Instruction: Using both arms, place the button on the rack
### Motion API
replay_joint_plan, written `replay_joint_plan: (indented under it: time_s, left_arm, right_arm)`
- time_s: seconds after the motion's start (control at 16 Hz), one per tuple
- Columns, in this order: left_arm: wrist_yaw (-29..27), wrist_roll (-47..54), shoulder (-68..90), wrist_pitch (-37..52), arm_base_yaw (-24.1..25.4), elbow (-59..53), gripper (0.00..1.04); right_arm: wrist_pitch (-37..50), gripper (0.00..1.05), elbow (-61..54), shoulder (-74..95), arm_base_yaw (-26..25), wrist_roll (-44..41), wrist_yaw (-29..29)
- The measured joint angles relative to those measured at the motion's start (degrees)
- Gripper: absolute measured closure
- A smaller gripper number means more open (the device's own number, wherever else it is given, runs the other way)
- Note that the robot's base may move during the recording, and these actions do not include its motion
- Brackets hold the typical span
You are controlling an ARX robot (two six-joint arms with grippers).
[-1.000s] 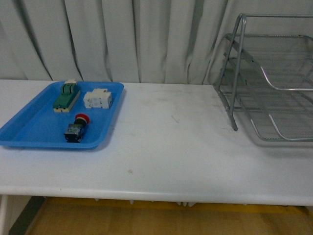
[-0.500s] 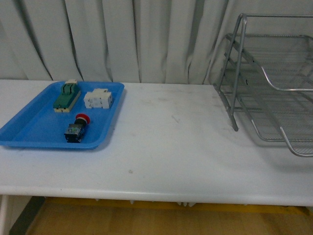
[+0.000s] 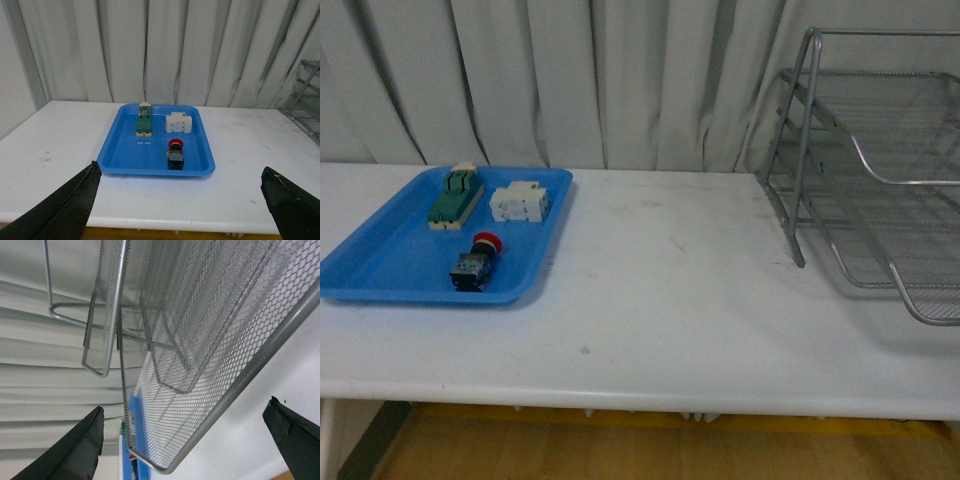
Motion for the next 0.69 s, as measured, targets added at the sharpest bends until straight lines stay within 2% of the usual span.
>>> replay_joint_plan:
  time_s: [0.19,0.25,0.31,0.38,0.5,0.62,0.69]
  left_arm:
    - [0.0,0.0,0.0,0.0,0.0,0.0,0.07]
    - [0.0,0.0,0.0,0.0,0.0,0.0,0.07]
    - [0.0,0.0,0.0,0.0,0.0,0.0,0.07]
    - [0.0,0.0,0.0,0.0,0.0,0.0,0.07]
    - [0.0,0.0,0.0,0.0,0.0,0.0,0.07]
    - [0.0,0.0,0.0,0.0,0.0,0.0,0.07]
    - [0.0,0.0,0.0,0.0,0.0,0.0,0.07]
  right_arm:
    - [0.0,0.06,-8.8,-13.9,-4.5,7.5,-3.8]
    - [-2.2,0.08,-10.8,-19.3,-5.4,8.1,-3.5]
    - [-8.0,0.21,-13.9,-29.1,-3.5,-3.2,4.5]
    - [-11.3,0.34,-17.9,-40.4,-0.1,-18.5,9.3]
    - [-18.6,0.52,-22.8,-53.3,5.7,-38.8,15.9]
    - [-28.7,0.72,-26.6,-65.8,13.6,-53.1,23.8]
    - [-31.8,0.80,-26.8,-70.2,16.7,-55.4,26.9]
